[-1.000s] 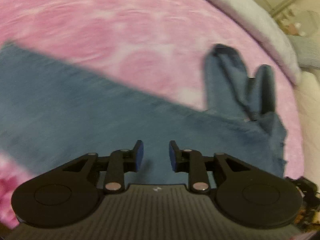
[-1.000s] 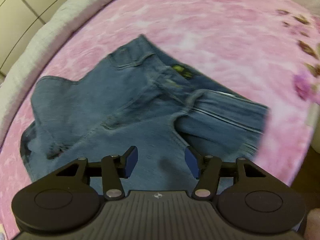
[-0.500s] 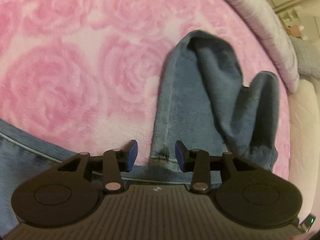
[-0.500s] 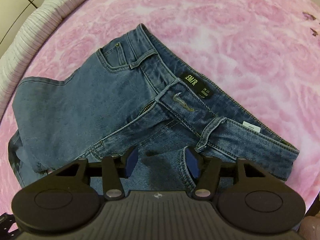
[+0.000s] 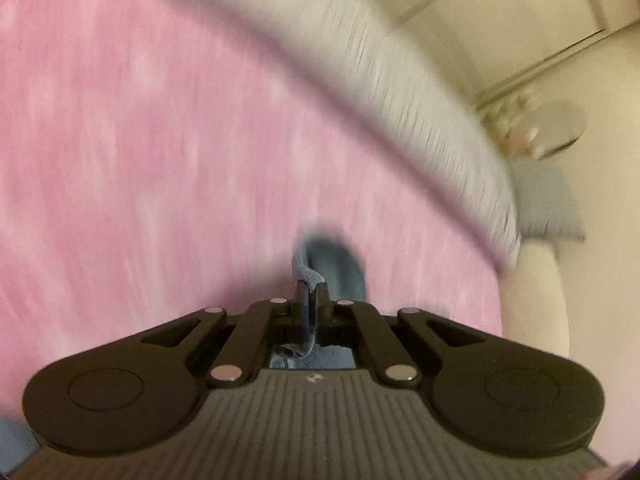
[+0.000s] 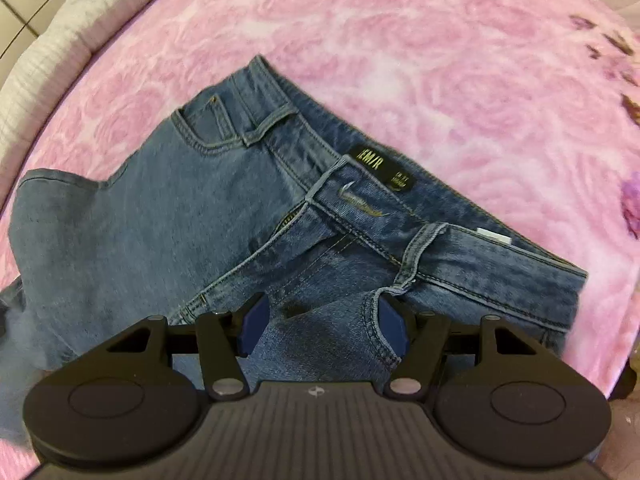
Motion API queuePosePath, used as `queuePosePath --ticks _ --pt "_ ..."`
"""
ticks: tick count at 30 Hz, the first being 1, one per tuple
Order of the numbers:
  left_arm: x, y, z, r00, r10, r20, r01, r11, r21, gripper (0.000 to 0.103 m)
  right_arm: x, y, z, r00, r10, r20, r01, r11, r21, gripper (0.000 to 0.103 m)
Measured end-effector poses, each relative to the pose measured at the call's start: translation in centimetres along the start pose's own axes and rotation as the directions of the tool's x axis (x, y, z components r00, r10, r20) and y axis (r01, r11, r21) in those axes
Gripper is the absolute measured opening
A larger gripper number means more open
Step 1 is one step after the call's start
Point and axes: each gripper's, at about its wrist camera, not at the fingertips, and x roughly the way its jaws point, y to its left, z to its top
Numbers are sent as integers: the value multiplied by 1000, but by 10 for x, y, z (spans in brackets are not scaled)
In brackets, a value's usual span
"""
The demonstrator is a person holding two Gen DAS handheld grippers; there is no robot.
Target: Fold clothes
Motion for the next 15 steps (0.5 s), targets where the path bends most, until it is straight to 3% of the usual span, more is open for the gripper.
queuePosePath --ticks 3,5,6,8,11,15 --pt "-29 9 76 995 56 81 -61 996 64 3 -8 8 -6 999 -30 28 29 999 24 64" --pt "-28 21 111 980 159 122 -172 980 105 7 -12 13 -11 998 -48 46 46 998 36 64" --pt "-25 31 118 974 195 118 -209 971 115 19 -14 17 -13 997 -58 55 56 998 41 64" --pt "-17 52 128 961 260 98 -272 954 130 30 -18 23 -19 994 -77 72 73 996 51 64" --pt "-3 101 103 949 314 -3 -313 947 76 30 -25 31 -27 991 -96 96 91 994 56 66" --pt "4 173 33 943 292 -158 -312 942 -121 30 -34 39 -38 986 -121 117 116 992 46 65"
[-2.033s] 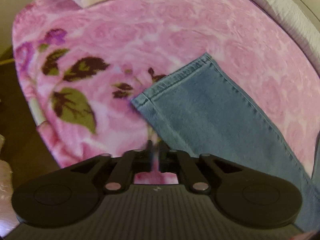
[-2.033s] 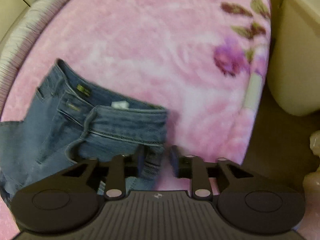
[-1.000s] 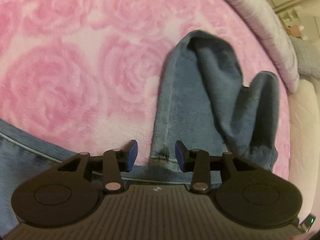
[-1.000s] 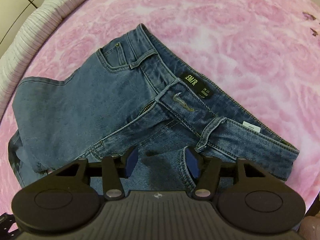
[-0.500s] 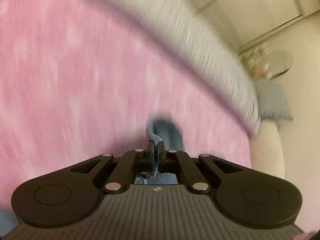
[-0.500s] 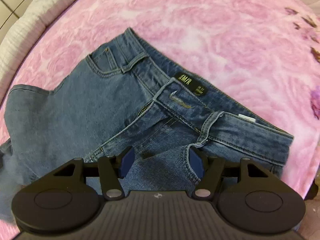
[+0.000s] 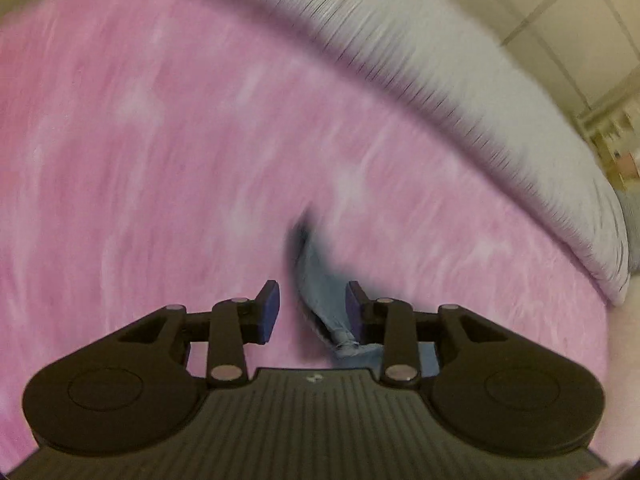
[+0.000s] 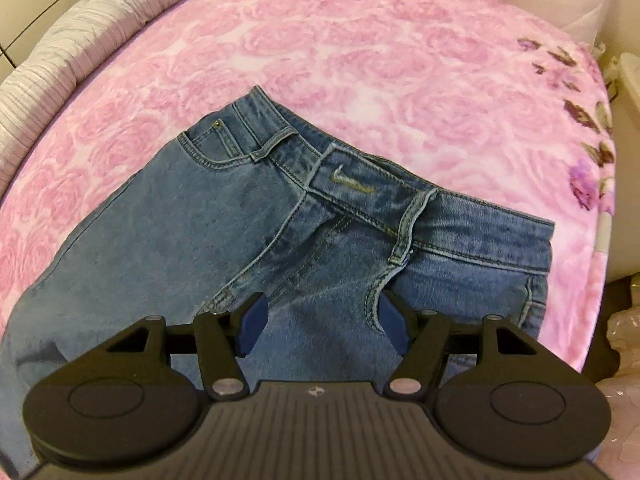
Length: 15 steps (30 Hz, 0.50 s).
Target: Fold clothes
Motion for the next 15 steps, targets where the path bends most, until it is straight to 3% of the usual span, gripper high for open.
queuePosePath --ticks 3,5,7,9,15 --pt "13 34 -41 998 -43 -48 37 992 -123 32 -6 6 -8 1000 21 -3 -21 1000 11 64" --pt "16 52 -62 995 -91 -39 80 969 -233 36 -8 15 -14 1000 28 -7 -28 1000 -1 64" --pt "19 65 -78 987 -161 -9 147 921 -361 38 -7 28 -22 999 42 -21 -42 999 -19 65" --pt "16 73 -93 974 -220 60 222 854 -470 40 -5 44 -30 998 56 -38 -58 997 -41 65" --pt "22 85 -104 931 -250 266 364 677 -640 49 3 84 -47 992 100 -79 -108 989 -105 66"
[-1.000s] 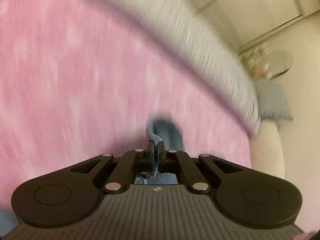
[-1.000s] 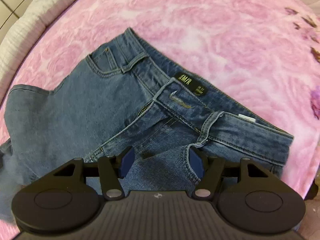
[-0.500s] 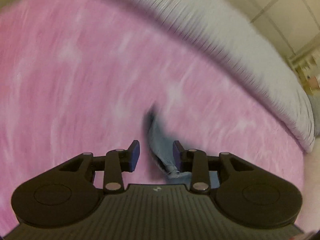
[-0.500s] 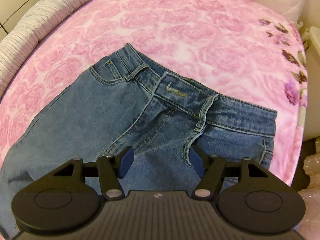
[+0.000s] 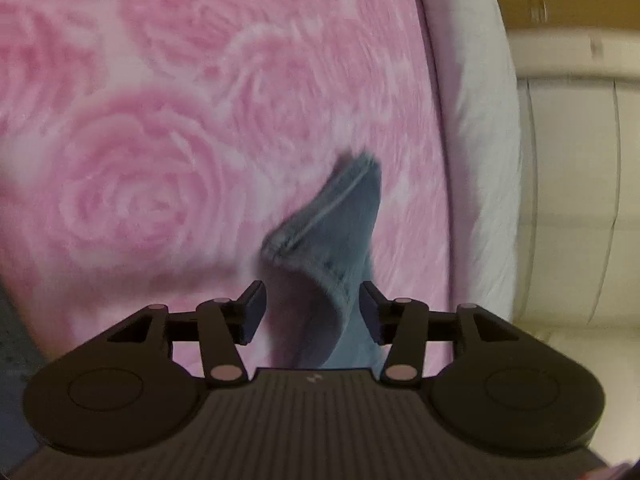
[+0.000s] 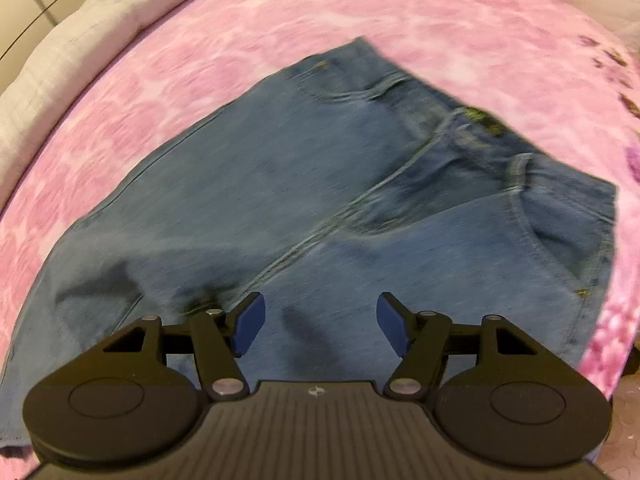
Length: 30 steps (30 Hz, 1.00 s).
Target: Fold clothes
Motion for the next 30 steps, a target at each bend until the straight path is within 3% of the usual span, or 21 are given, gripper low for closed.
queuePosePath --ticks 4,5,6,7,9,10,11,13,16,18,19,20,22,23,24,26,27,30 --pt "37 9 9 999 -32 -36 28 995 -97 50 4 12 -3 1000 -2 -11 1 1000 -31 66" --pt "47 11 9 998 -31 -48 25 994 -109 40 5 12 -3 1000 -6 -12 6 999 -35 66" --pt "55 12 10 998 -41 -57 35 993 -111 13 5 13 -3 1000 -11 -13 10 999 -38 66" --pt "60 9 13 996 -63 -69 57 994 -91 5 4 12 -3 1000 -15 -11 14 999 -41 66" --pt "57 -16 23 994 -60 -86 67 994 81 2 2 12 -1 1000 -22 -5 21 999 -45 66" --pt "52 -37 31 993 -55 -104 78 970 232 2 0 11 0 1000 -25 -1 25 999 -45 66" --pt "46 -56 36 992 -52 -118 91 930 356 2 -1 9 2 1000 -27 4 27 999 -45 66" --pt "31 -92 51 993 -40 -111 97 814 573 2 -6 6 7 1000 -27 16 27 999 -42 66" --pt "17 -125 69 996 7 -85 62 621 781 3 -9 1 10 999 -23 26 24 999 -38 66" --pt "25 -129 66 995 92 -48 -1 469 883 9 -8 -2 9 1000 -20 21 21 999 -36 67" --pt "36 -125 61 988 154 -14 -47 387 921 11 -8 -3 8 1000 -19 17 19 999 -34 67" --pt "49 -116 57 975 223 25 -97 321 942 13 -6 -4 5 1000 -19 10 19 999 -32 67" --pt "75 -91 47 934 338 112 -194 220 956 15 -3 -5 -1 1000 -20 -5 19 999 -28 67" --pt "82 -81 42 917 369 150 -233 190 954 16 -3 -5 -3 1000 -20 -12 19 999 -28 67" --pt "79 -75 40 916 362 173 -261 212 942 18 -3 -4 -6 1000 -19 -17 18 999 -31 67" --pt "69 -67 39 919 332 211 -310 281 908 26 -7 -5 -10 1000 -17 -19 16 999 -45 67" --pt "62 -64 42 915 331 229 -338 325 883 32 -10 -7 -11 1000 -18 -20 17 998 -54 67" --pt "33 -53 58 893 350 285 -424 433 796 31 -19 -20 -13 999 -34 -18 34 998 -47 68"
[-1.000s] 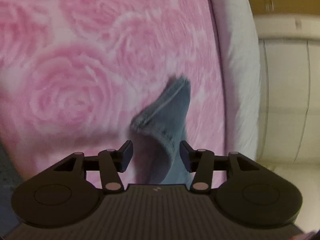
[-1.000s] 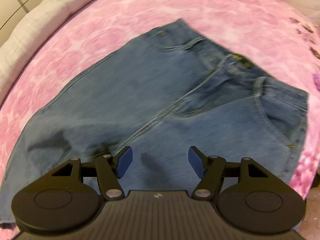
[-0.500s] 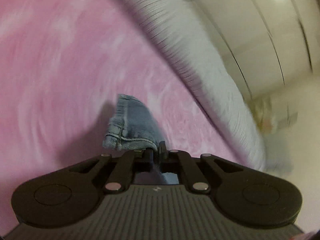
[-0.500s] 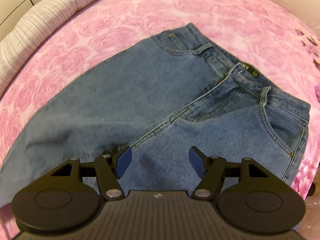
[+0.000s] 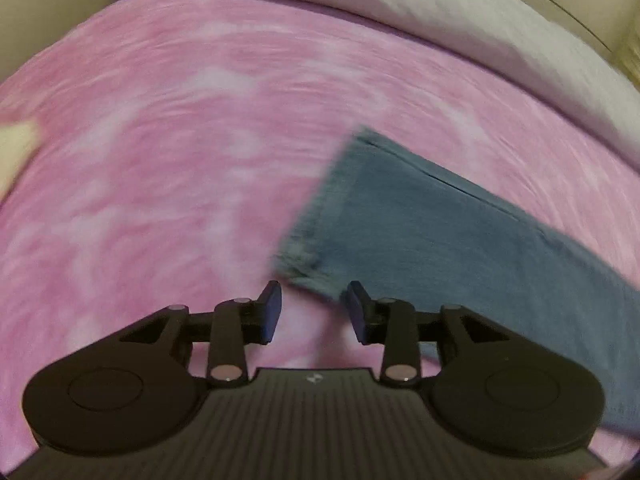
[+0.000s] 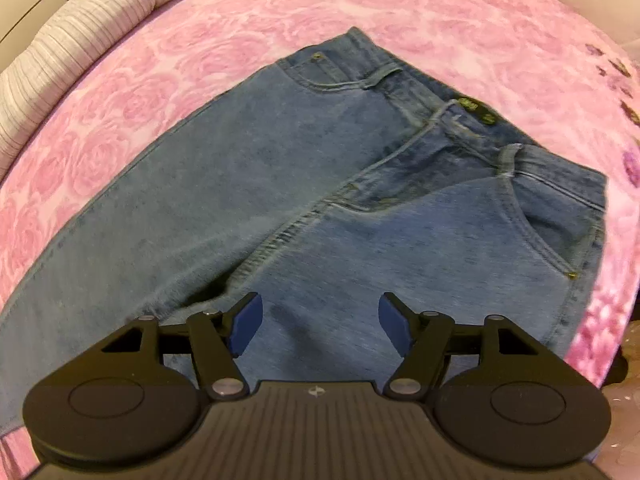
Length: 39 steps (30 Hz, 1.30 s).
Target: Fold clothes
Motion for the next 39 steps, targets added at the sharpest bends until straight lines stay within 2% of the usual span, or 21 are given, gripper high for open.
queuePosePath --ticks 2,3,5,8,10,15,19,22,24,26,31,32,33,34,35,37,39 --pt "-20 25 -10 1000 -2 -28 -2 993 -119 31 -4 -12 -4 1000 -4 1 4 1000 26 69" --pt "-33 38 -20 999 -27 -42 19 985 -171 31 -5 -18 -5 1000 -5 -1 5 999 39 70" --pt "-63 54 -47 995 -58 -75 39 972 -233 31 -3 -31 -11 1000 -10 -20 12 998 60 70" --pt "-109 75 -106 989 -81 -124 37 945 -325 32 -1 -45 -18 999 -3 -38 6 996 85 70" --pt "-134 85 -142 986 -92 -140 29 917 -398 33 1 -54 -22 999 10 -47 -5 996 94 70" --pt "-173 98 -220 992 -87 -92 23 838 -545 38 2 -81 -25 998 45 -46 -42 997 67 69" --pt "-195 101 -251 997 -69 -20 43 797 -603 42 -8 -117 -25 996 91 -26 -91 996 20 69" --pt "-206 106 -274 997 -69 16 63 749 -660 51 -11 -150 -23 993 116 -8 -116 993 15 69" --pt "-204 108 -288 997 -60 39 70 718 -692 51 -12 -173 -20 992 127 -4 -127 991 32 69" --pt "-198 108 -294 996 -43 79 87 699 -710 51 -13 -195 -16 990 141 -5 -140 989 55 69" --pt "-187 97 -281 993 25 112 59 725 -686 55 -9 -243 2 985 161 64 -169 973 158 70" --pt "-186 95 -279 994 35 107 47 733 -678 49 -5 -252 6 981 179 74 -190 962 196 70" --pt "-186 95 -275 993 37 111 46 748 -662 27 0 -258 8 978 192 84 -207 950 232 70" --pt "-186 95 -272 992 38 119 48 765 -643 13 5 -263 10 974 207 97 -225 939 262 70" --pt "-186 97 -269 993 26 117 55 773 -633 8 10 -266 12 971 216 107 -238 931 278 70" --pt "-185 100 -262 995 6 98 56 786 -616 8 19 -268 15 971 210 119 -236 926 295 71" --pt "-183 97 -256 998 12 62 26 816 -578 7 25 -267 15 967 213 140 -246 922 300 73"
